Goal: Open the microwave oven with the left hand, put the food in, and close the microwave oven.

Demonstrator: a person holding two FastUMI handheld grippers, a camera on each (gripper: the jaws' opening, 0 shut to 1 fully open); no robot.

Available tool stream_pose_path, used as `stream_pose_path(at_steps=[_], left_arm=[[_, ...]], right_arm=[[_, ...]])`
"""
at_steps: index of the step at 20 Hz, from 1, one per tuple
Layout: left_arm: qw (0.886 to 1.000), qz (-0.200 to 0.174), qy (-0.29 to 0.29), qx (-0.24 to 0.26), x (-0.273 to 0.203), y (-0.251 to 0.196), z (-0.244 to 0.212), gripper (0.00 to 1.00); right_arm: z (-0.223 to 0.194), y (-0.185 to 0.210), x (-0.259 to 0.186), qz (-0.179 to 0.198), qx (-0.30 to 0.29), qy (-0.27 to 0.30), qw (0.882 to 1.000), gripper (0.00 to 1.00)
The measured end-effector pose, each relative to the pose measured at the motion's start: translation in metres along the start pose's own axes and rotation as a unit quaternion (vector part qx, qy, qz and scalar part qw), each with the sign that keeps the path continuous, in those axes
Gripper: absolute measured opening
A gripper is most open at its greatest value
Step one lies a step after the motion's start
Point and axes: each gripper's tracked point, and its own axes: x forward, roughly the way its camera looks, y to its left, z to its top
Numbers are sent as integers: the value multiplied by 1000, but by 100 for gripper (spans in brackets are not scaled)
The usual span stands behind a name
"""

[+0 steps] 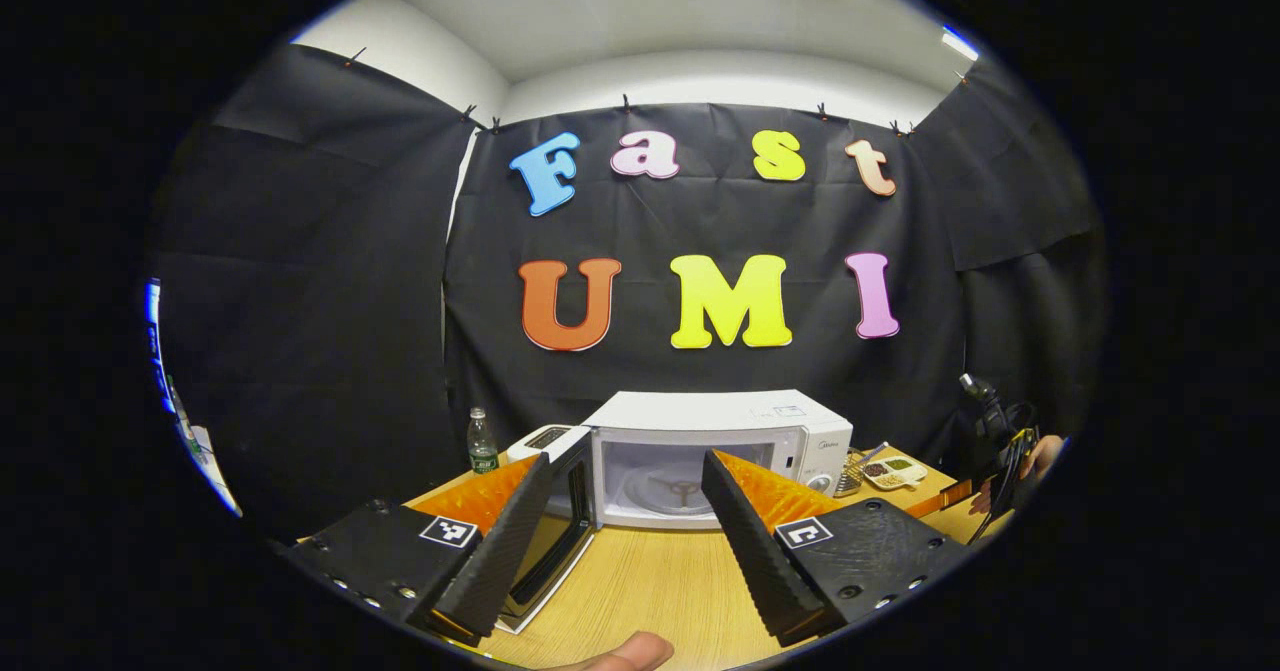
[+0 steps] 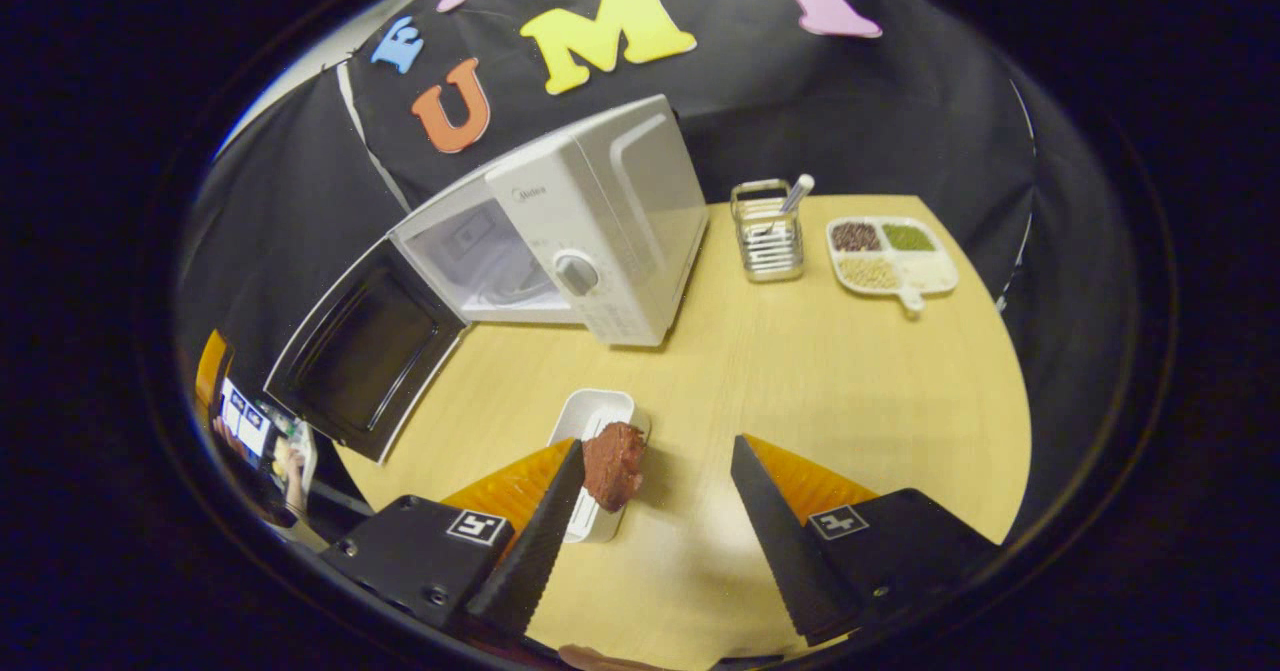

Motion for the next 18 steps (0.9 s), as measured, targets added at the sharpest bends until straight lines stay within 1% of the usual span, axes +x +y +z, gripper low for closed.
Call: stream_pose_path(at_steps=[1, 2, 3, 4, 5, 6, 7, 8, 9, 10, 11, 12, 14, 16, 18], left_arm=[[1000, 1, -5, 4, 1, -1, 2, 92], [1000, 3, -10, 9, 2, -2, 5, 92], [1000, 5, -13, 12, 3, -2, 7, 92], [1000, 6, -14, 12, 2, -3, 8, 92], [1000, 4, -14, 11, 1, -5, 9, 92], [1000, 1, -16, 9, 1, -7, 10, 92], [1000, -3, -17, 9, 0, -9, 11, 92], [1000, -6, -18, 10, -1, -10, 13, 92], [1000, -6, -22, 12, -3, -8, 15, 92], [1000, -7, -25, 13, -5, -8, 17, 92], [1000, -11, -27, 11, -7, -9, 18, 92], [999, -14, -27, 8, -9, -9, 19, 92], [999, -20, -29, 3, -12, -7, 20, 92], [999, -20, -31, 0, -14, -2, 21, 92], [999, -27, -27, -5, -18, -3, 17, 92]], right_arm=[[-4, 4, 7, 23, 16, 17, 999, 82], [-7, 9, 13, 47, 35, 29, 998, 92], [-9, 16, 17, 75, 55, 43, 995, 75], [-14, 27, 20, 112, 79, 61, 989, 81], [-21, 33, 22, 141, 110, 84, 980, 51], [-25, 29, 22, 144, 150, 102, 973, 36], [-22, 28, 27, 148, 174, 96, 969, 15], [-24, 28, 28, 145, 161, 91, 972, 4], [-23, 26, 25, 133, 148, 78, 977, 10], [-20, 27, 20, 118, 134, 62, 982, 10], [-16, 29, 17, 105, 117, 44, 987, 0], [-10, 33, 11, 94, 99, 27, 990, 10], [-5, 40, -8, 67, 61, -6, 996, 10], [2, 52, -25, 31, 22, -43, 998, 10], [4, 63, -44, -11, -21, -85, 996, 10]])
